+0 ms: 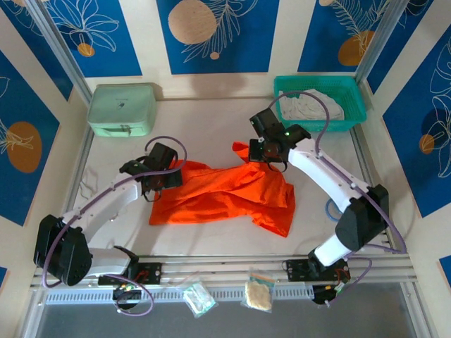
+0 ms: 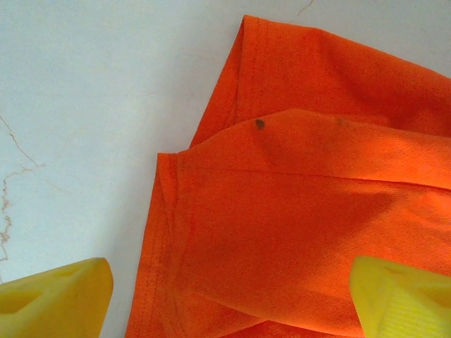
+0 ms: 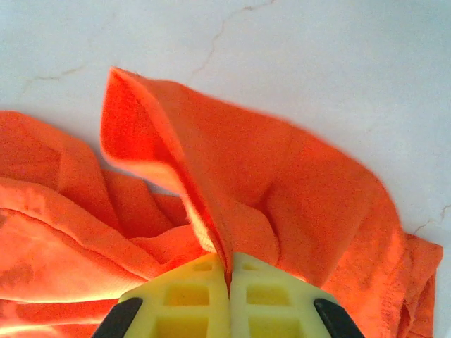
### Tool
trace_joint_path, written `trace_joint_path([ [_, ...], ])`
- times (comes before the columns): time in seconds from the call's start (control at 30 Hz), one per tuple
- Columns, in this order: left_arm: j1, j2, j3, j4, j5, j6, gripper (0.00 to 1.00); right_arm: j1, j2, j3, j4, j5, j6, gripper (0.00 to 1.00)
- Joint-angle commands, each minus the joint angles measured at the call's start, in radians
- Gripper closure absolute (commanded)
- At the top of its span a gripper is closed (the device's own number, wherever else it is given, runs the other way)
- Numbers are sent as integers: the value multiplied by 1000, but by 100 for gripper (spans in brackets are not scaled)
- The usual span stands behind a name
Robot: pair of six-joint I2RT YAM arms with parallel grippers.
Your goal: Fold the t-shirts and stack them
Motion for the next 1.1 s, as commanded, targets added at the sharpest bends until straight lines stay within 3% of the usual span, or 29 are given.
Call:
trace_joint_path([
  [0.0, -9, -22, -12, -25, 15, 4, 13, 7, -17, -1, -9, 22, 2, 100],
  [0.27, -9, -67, 16, -74, 7, 9, 13, -27, 112, 167, 52, 43, -37, 100],
  [0.53, -9, -161, 70, -202, -59, 24, 12, -105, 497, 579, 53, 66, -50, 100],
  [0.57, -9, -165, 75, -214, -66, 25, 12, -115, 569, 651, 21, 59, -43, 94],
  [0.6, -9, -165, 76, -223, -71, 26, 12, -122, 641, 726, -16, 47, -35, 79],
  [0.67, -9, -158, 73, -228, -80, 24, 12, -128, 758, 850, -88, 22, -28, 59],
  [0.73, -8, -139, 68, -220, -83, 21, 12, -117, 818, 912, -132, 16, -26, 51],
  [0.83, -4, -88, 65, -186, -77, 22, 13, -82, 778, 823, -81, 34, -35, 47],
  [1.07, 63, 102, 70, -35, 32, 4, 27, -52, 499, 400, 75, 0, -6, 67],
])
